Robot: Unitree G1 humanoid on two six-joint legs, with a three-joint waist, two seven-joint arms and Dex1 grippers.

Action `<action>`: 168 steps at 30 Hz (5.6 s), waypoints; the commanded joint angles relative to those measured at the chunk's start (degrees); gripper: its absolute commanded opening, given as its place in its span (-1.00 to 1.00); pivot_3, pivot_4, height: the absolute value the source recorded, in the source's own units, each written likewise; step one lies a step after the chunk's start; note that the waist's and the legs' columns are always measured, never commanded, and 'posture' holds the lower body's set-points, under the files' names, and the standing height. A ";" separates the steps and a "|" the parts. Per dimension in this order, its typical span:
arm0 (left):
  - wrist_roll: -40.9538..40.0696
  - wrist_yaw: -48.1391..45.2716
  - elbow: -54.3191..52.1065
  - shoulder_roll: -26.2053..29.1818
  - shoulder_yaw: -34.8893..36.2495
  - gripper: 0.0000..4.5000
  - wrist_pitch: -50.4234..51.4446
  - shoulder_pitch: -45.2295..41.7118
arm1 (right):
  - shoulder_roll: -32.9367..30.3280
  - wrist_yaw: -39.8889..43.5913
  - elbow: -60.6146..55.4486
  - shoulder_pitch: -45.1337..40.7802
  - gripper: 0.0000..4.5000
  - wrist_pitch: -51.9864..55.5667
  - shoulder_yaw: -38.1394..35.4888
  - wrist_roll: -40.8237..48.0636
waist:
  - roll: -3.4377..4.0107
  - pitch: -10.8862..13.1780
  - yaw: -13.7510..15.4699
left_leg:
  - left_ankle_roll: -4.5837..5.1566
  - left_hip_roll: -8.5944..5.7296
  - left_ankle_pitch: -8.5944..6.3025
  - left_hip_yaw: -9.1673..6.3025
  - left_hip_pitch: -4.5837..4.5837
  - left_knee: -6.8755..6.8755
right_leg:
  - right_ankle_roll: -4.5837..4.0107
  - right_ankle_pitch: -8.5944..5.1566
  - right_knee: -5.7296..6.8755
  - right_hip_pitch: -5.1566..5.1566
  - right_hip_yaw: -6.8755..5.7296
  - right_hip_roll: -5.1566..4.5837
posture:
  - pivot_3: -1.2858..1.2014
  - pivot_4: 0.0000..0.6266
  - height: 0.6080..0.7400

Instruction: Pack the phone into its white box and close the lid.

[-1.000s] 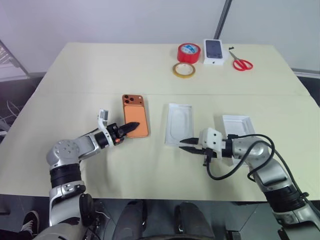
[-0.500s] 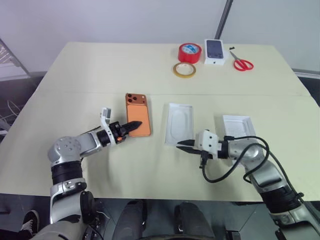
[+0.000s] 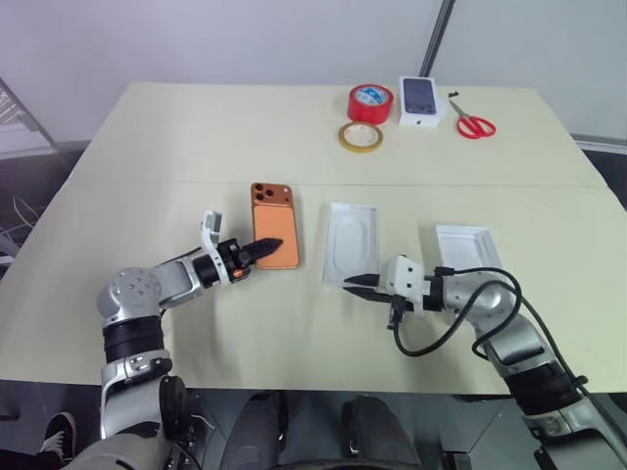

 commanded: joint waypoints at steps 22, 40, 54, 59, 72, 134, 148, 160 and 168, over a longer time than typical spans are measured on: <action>-2.56 0.22 -4.10 -0.40 -0.69 -1.00 0.42 0.47 | -0.15 0.41 1.84 -0.56 -0.77 0.34 0.47 -0.41 | -0.01 0.00 0.02 | -0.15 0.01 0.09 -0.01 0.02 0.02 | 0.00 0.00 0.01 0.05 -0.01 0.02 | 0.03 -0.52 1.00; -2.92 0.79 -5.16 -1.55 -0.89 -1.00 1.18 1.15 | 0.01 1.43 -0.96 -1.75 -0.77 11.29 -1.44 7.11 | -0.01 0.00 0.03 | -0.08 0.01 0.05 -0.02 0.04 0.05 | 0.00 0.00 0.01 0.08 -0.02 0.02 | 0.03 -0.52 1.00; -2.97 0.78 -5.64 -1.42 -1.56 -1.00 1.36 1.63 | 0.48 1.85 -3.30 -1.83 0.43 12.50 -3.38 10.23 | 0.00 0.00 0.03 | 0.01 0.01 -0.01 -0.02 0.02 0.05 | 0.00 0.00 0.01 0.06 -0.02 0.02 | 0.03 -0.52 1.00; -2.76 0.59 -5.57 -1.11 -1.81 -1.00 1.29 1.60 | -1.52 2.50 -0.26 -1.50 0.88 5.41 -1.06 4.31 | 0.00 0.00 0.06 | 0.01 0.01 -0.01 -0.02 0.02 0.05 | 0.00 0.00 0.01 0.06 -0.02 0.02 | 0.03 -0.52 1.00; -2.47 0.37 -6.01 -0.69 -2.53 -1.00 1.42 1.75 | -0.95 1.12 3.84 -0.87 0.09 -2.77 -0.24 -0.73 | -0.01 0.00 0.04 | -0.16 0.01 0.10 -0.01 0.02 0.07 | 0.00 0.00 0.02 0.08 -0.02 0.05 | 0.03 -0.52 1.00; -3.38 -0.79 -8.29 -4.54 -11.97 -1.00 1.47 0.57 | 2.84 0.08 -10.30 2.61 0.40 8.47 2.17 2.97 | -0.01 0.00 0.03 | -0.15 0.07 0.09 -0.03 0.00 0.26 | 0.01 0.00 0.08 0.12 -0.03 0.10 | 0.03 -0.52 1.00; -1.37 0.20 -6.16 -7.05 -15.28 -0.42 -0.19 0.54 | -6.44 0.61 -8.16 2.98 0.62 9.74 -11.47 9.66 | 0.00 0.01 1.03 | 0.18 0.05 -0.10 -0.02 -0.02 0.44 | 0.00 0.00 0.00 0.24 -0.03 0.04 | 0.03 -0.52 1.00; -1.71 -0.82 -14.29 -0.32 -18.12 0.71 1.72 -1.40 | -5.52 0.03 -1.58 0.54 0.62 4.95 -10.62 7.40 | 0.02 0.00 0.63 | 0.17 0.07 -0.10 -0.02 0.08 0.46 | 0.00 0.00 0.01 0.35 -0.03 0.10 | 0.03 -0.52 1.00; 3.17 -2.54 -20.10 5.44 -24.23 0.71 -4.31 -0.02 | -3.55 -2.46 1.74 -1.03 0.62 4.43 -9.18 4.84 | 0.02 0.00 0.40 | 0.16 0.08 -0.10 -0.03 0.07 0.46 | 0.00 -0.01 -0.01 0.38 -0.04 0.07 | 0.03 -0.52 1.00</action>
